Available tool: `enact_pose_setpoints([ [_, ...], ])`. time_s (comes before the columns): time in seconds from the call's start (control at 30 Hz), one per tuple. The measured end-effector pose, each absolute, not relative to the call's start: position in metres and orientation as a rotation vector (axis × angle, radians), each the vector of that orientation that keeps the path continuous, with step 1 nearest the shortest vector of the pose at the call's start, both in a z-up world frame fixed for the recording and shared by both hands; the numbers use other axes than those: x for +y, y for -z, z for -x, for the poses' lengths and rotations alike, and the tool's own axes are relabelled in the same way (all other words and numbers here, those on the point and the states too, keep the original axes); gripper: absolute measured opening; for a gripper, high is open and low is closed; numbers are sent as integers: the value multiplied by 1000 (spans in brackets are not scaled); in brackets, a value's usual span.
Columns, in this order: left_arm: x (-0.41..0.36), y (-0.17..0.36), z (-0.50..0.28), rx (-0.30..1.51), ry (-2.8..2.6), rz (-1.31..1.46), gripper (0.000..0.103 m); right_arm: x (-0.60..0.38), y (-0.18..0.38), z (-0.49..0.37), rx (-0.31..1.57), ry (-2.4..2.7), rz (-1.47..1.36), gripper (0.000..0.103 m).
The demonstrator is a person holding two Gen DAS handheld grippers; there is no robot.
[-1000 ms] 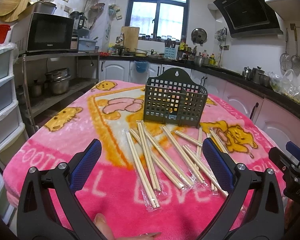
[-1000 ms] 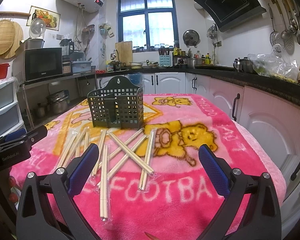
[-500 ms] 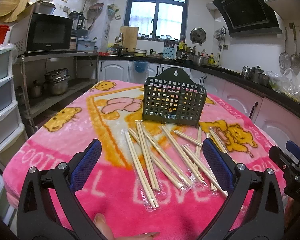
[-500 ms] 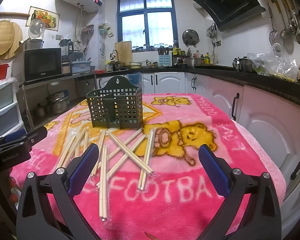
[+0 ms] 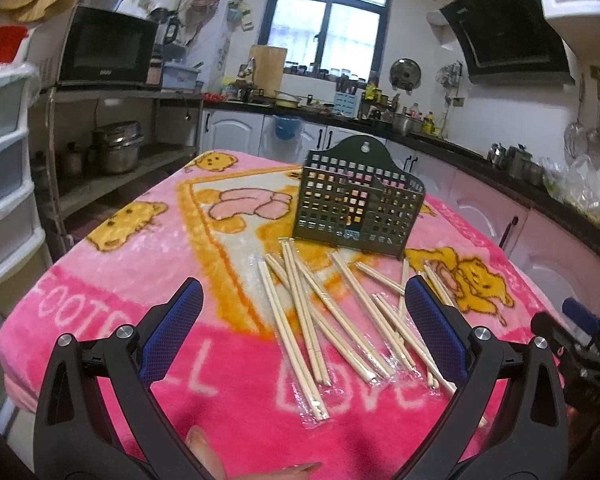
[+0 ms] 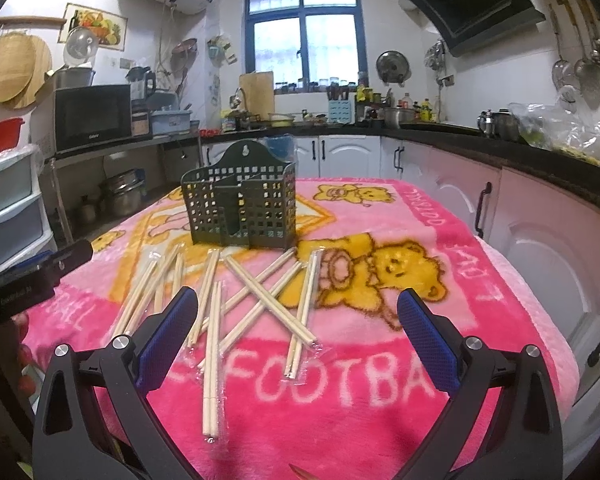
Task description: Organize utensils
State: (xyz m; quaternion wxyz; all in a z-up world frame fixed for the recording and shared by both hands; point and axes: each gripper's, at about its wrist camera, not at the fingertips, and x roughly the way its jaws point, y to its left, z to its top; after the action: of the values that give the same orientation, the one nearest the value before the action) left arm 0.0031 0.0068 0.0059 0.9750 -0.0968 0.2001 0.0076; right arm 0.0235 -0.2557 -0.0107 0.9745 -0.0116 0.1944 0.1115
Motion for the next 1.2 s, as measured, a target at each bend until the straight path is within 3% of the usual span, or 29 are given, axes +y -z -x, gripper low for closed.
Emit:
enact_pose_setpoints([
  [0.9,36,-6,-78,568,0,137,93,-198,3,-102,512,-412,219,97],
  [1.2,47,-3,-132,659,24,149,93,-184,5,-146,612,-455,248,83],
])
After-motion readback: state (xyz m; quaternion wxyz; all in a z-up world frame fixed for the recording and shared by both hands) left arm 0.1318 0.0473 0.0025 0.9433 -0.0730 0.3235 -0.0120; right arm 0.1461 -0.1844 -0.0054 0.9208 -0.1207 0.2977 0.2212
